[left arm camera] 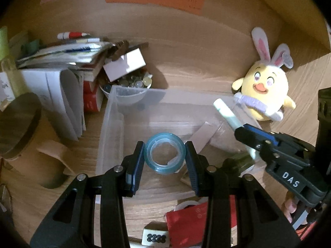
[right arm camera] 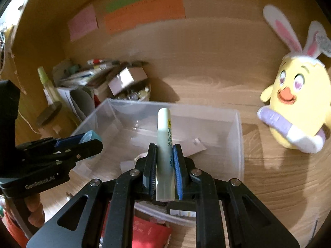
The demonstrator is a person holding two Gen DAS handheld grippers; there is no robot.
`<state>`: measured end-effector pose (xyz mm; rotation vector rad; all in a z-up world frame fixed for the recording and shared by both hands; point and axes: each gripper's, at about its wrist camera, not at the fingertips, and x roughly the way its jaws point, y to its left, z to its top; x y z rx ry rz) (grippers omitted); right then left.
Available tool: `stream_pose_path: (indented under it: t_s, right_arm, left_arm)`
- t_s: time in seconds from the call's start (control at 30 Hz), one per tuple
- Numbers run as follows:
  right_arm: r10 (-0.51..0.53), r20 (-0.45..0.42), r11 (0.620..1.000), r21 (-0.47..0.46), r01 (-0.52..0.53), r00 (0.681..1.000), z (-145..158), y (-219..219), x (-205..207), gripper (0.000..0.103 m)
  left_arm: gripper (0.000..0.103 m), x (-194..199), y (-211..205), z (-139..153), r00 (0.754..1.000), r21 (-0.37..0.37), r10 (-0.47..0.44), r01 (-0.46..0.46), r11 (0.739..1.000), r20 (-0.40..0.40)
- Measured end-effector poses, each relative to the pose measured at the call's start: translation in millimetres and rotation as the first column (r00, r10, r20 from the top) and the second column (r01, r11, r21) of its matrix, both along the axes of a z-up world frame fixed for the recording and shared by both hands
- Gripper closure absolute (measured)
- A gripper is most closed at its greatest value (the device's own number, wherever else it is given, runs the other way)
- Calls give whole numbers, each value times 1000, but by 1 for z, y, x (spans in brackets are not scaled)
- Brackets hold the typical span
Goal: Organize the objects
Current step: 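Carry the tape roll and marker over the clear box with both tools, then release the tape roll and marker into the box, opening both tools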
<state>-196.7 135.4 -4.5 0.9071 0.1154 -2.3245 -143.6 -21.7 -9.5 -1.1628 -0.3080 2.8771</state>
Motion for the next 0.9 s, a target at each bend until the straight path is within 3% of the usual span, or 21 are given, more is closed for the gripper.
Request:
stream_pose_path:
  t_s: [0.17,0.47,0.7,0.8,0.9]
  right_arm:
    - [-3,19,999,38,2,1000,-12,-4,-3,89]
    - [1,37,996,85,-4,999,-20,-11,-7,89]
    - [-1,11,993,114,-1,1000,-18,-14,-4,88]
    - [-1,10,993,122,0,1000,-16,-14,-3,81]
    - [-11,-7,993,120,12,1000,-12,-12,0,65]
  left_arm:
    - [65,-7,8,-8,1000,-40,-7,8,999,8]
    - [64,-10,16,-14,998,-31,-40,41,999,43]
    - [48,0,15,-4,999,-16,-46,46,999,24]
    - [39,10,17,2,999,-32,-48,48,998,4]
    - [31,21,16,8,999,-48,-46,45,998,-16]
